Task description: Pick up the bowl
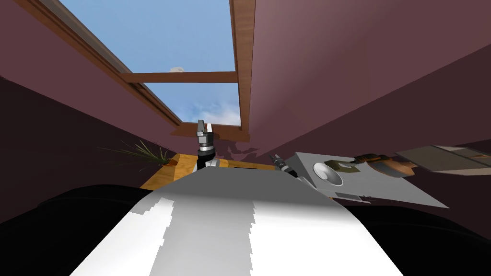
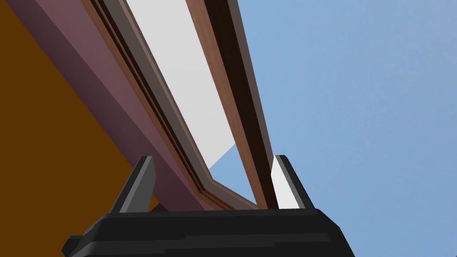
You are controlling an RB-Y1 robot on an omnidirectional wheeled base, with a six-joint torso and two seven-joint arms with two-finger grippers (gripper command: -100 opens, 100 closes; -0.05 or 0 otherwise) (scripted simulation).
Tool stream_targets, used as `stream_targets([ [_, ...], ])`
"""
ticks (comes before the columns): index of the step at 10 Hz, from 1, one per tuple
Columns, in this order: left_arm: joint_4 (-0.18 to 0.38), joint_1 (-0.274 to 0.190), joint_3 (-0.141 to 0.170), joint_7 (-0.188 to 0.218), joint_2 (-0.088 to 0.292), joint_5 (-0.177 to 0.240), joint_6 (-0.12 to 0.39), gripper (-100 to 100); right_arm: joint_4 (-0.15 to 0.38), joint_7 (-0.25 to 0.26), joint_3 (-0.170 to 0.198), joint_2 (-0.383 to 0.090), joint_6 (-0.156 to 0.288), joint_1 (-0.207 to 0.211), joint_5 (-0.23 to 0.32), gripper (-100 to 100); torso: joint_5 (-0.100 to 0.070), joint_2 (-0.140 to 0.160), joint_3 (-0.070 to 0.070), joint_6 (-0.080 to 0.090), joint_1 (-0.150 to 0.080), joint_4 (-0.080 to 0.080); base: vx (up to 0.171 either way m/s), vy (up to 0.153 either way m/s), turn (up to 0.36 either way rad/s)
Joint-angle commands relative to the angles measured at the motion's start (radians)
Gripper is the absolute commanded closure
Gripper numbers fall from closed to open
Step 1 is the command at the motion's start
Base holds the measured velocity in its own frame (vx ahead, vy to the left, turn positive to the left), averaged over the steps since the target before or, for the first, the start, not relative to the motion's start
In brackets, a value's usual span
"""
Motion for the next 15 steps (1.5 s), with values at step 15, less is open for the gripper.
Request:
stream_targets([
  [15,0.0,0.0,0.0,0.0,0.0,0.0,0.0,0,0.402,0.118,0.021,-0.203,0.079,-0.004,0.09,-100,0.0,0.0,0.0,0.0,-0.001,0.0,0.041,0.042,0.036],
])
